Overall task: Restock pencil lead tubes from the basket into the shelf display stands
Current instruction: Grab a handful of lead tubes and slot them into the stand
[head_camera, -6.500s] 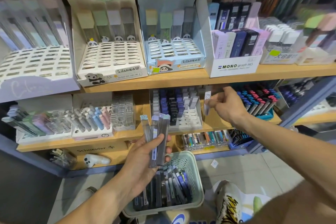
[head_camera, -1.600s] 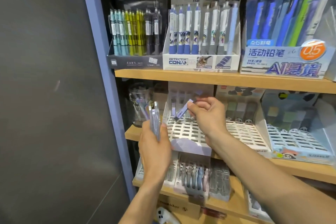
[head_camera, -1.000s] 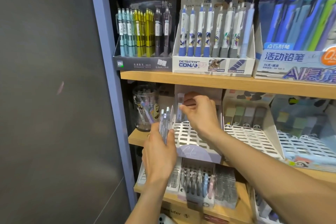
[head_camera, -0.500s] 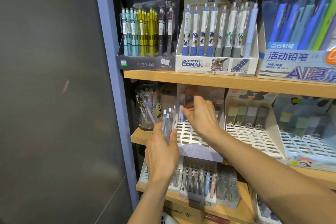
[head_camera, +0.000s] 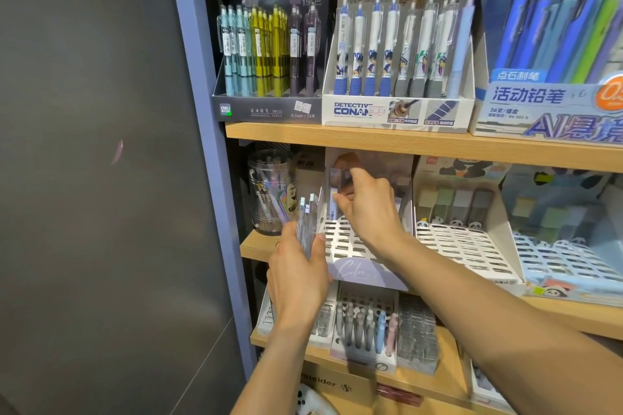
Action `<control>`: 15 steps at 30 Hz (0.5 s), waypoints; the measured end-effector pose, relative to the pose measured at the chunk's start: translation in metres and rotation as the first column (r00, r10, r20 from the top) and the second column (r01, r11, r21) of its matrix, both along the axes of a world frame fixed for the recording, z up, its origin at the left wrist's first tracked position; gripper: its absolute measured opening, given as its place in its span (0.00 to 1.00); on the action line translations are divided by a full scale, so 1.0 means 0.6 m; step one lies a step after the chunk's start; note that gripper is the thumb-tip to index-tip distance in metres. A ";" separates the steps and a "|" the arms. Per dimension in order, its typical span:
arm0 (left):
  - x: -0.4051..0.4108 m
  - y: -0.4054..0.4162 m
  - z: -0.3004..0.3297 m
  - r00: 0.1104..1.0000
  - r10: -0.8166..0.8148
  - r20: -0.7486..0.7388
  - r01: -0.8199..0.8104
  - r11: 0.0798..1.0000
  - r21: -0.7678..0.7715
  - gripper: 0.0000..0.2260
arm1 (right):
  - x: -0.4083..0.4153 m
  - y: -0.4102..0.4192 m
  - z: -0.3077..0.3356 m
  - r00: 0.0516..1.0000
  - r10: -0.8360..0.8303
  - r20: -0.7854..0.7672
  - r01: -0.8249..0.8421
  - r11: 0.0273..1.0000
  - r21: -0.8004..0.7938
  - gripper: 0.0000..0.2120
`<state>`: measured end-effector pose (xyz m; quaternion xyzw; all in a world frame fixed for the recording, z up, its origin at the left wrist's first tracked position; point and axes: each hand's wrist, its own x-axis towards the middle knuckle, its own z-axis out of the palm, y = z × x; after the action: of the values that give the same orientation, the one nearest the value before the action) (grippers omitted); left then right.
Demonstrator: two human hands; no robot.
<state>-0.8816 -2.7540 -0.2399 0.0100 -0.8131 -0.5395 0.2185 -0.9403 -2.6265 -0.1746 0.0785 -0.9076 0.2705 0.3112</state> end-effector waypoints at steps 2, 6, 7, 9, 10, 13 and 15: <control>0.001 0.000 -0.001 1.000 0.007 0.006 -0.007 1.000 0.005 0.07 | 0.002 -0.002 -0.003 1.000 0.002 0.000 -0.002 1.000 -0.003 0.11; 0.000 0.003 0.001 1.000 0.020 0.009 -0.020 1.000 -0.017 0.09 | 0.003 0.001 -0.004 1.000 0.005 0.019 -0.005 1.000 -0.015 0.09; 0.001 0.003 0.000 1.000 0.019 0.011 -0.019 1.000 -0.020 0.09 | 0.003 0.003 -0.004 1.000 -0.002 0.022 0.002 1.000 -0.020 0.09; 0.001 0.002 0.000 1.000 0.021 0.009 -0.021 0.999 -0.026 0.09 | 0.003 0.001 -0.010 1.000 0.013 0.012 -0.013 1.000 0.013 0.11; 0.000 0.002 0.000 1.000 0.022 0.004 -0.022 0.999 -0.031 0.09 | 0.004 0.000 -0.013 1.000 0.026 0.006 -0.026 0.999 0.025 0.12; 0.001 0.001 -0.001 1.000 0.004 -0.003 -0.004 1.000 -0.021 0.07 | 0.005 -0.001 -0.013 1.000 0.026 0.010 -0.026 0.999 0.021 0.14; 0.001 -0.001 -0.001 1.000 -0.026 0.000 0.026 1.000 -0.003 0.06 | 0.006 0.002 -0.008 1.000 0.022 0.018 -0.023 0.999 0.045 0.13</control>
<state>-0.8808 -2.7546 -0.2406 -0.0008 -0.8139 -0.5410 0.2118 -0.9364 -2.6255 -0.1793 0.0934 -0.9153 0.2538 0.2984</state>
